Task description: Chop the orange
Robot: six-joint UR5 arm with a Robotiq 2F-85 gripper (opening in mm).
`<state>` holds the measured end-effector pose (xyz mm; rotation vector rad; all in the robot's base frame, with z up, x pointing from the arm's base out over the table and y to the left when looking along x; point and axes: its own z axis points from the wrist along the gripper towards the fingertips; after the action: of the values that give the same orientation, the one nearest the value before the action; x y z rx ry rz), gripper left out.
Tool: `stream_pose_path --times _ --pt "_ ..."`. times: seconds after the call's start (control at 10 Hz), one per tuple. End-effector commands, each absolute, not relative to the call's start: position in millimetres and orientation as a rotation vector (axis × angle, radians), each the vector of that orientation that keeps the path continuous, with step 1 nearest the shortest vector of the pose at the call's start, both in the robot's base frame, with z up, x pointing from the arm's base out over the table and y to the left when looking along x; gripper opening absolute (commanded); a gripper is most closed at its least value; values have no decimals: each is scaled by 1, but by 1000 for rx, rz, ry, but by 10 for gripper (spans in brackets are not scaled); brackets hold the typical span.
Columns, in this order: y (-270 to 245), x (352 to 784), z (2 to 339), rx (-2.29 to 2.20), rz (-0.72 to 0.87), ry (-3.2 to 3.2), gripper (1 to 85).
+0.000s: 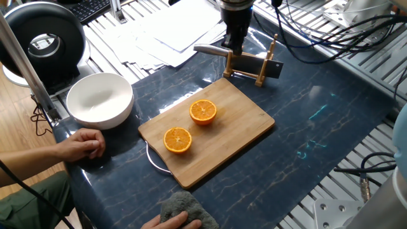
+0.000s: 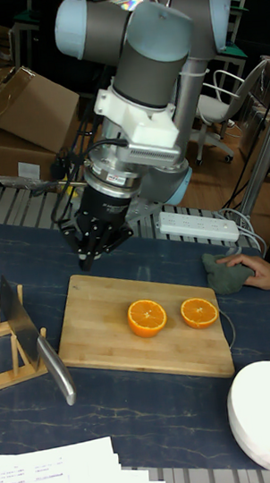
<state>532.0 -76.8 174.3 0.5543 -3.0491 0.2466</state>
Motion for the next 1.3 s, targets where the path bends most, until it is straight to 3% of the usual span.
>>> stream_pose_path --times 0.0,0.2,0.7,0.9,1.0,1.2 --pt "-62 526 178 543 188 -3059 13" --pt "-47 521 177 380 96 -3083 13" --pt "-55 526 177 502 150 -3072 33" --pt "-95 542 169 767 182 -3030 320" --pt "-110 548 160 817 207 -3024 370" --pt "-137 559 142 884 268 -3015 377"
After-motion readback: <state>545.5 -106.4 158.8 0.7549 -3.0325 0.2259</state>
